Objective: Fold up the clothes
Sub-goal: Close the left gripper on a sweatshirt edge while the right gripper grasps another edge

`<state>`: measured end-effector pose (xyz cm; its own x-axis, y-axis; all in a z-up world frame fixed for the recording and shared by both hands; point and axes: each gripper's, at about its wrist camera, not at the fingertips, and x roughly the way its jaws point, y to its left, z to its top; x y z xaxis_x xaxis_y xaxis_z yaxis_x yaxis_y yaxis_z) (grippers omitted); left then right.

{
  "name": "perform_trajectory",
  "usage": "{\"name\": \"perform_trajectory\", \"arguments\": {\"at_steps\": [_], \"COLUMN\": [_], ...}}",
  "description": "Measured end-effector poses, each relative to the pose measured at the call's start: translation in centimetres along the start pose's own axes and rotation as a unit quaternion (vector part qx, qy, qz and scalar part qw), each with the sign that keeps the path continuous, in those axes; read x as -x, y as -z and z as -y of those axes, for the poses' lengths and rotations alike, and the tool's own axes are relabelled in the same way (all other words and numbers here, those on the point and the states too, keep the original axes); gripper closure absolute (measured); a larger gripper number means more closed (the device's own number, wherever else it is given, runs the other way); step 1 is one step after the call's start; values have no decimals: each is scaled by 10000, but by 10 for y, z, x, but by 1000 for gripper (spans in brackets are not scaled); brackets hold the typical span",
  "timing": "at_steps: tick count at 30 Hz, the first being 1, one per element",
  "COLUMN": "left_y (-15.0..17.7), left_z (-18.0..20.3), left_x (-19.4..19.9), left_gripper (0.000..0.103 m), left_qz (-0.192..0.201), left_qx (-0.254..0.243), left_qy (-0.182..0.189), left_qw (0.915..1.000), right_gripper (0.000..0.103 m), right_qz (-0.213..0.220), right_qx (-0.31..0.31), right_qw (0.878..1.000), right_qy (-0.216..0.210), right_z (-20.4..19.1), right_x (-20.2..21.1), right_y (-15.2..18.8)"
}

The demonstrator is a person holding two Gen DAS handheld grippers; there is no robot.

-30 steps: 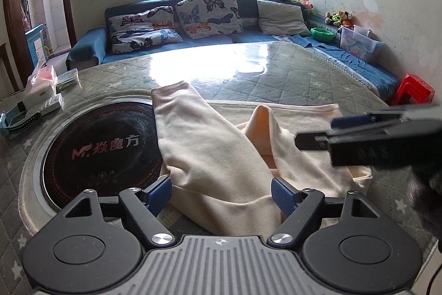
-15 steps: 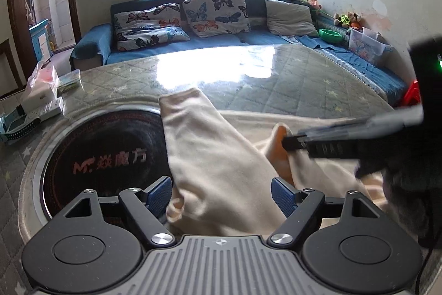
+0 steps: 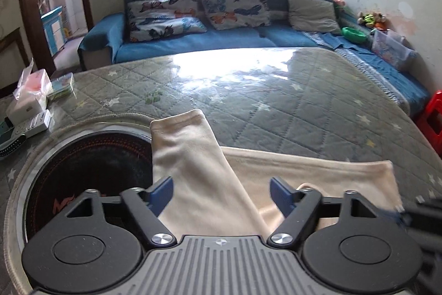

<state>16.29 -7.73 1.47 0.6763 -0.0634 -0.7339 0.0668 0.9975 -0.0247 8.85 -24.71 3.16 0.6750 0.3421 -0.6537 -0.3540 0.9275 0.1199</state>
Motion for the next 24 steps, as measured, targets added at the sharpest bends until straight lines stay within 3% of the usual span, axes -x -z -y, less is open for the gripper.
{"name": "perform_trajectory", "arguments": {"at_steps": [3, 9, 11, 13, 14, 20, 22, 24], "left_y": [-6, -5, -3, -2, -2, -1, 0, 3], "left_z": [1, -2, -7, -10, -13, -27, -31, -38], "left_x": [-14, -34, -35, -33, -32, -25, -21, -14], "left_gripper": [30, 50, 58, 67, 71, 92, 93, 94], "left_qz": [-160, -476, -485, -456, -455, -416, -375, -319], "left_qx": [20, -12, 10, 18, 46, 197, 230, 303], "left_qy": [-56, -193, -170, -152, -141, -67, -74, -81], "left_qw": [9999, 9987, 9987, 9988, 9989, 9989, 9990, 9990], "right_gripper": [101, 97, 91, 78, 77, 79, 96, 99], "right_qz": [-51, 100, 104, 90, 59, -226, -225, -141], "right_qx": [170, 287, 267, 326, 390, 407, 368, 378], "right_qw": [9998, 9995, 9995, 9993, 9991, 9988, 9990, 9992], "right_qy": [17, -30, -129, -174, -160, -153, -140, -66], "right_z": [-2, -5, -5, -7, -9, -14, -15, -14], "right_x": [-1, 0, -3, -10, -14, -41, -41, -36], "right_y": [3, -5, -10, -13, -14, -12, -10, -8]}}
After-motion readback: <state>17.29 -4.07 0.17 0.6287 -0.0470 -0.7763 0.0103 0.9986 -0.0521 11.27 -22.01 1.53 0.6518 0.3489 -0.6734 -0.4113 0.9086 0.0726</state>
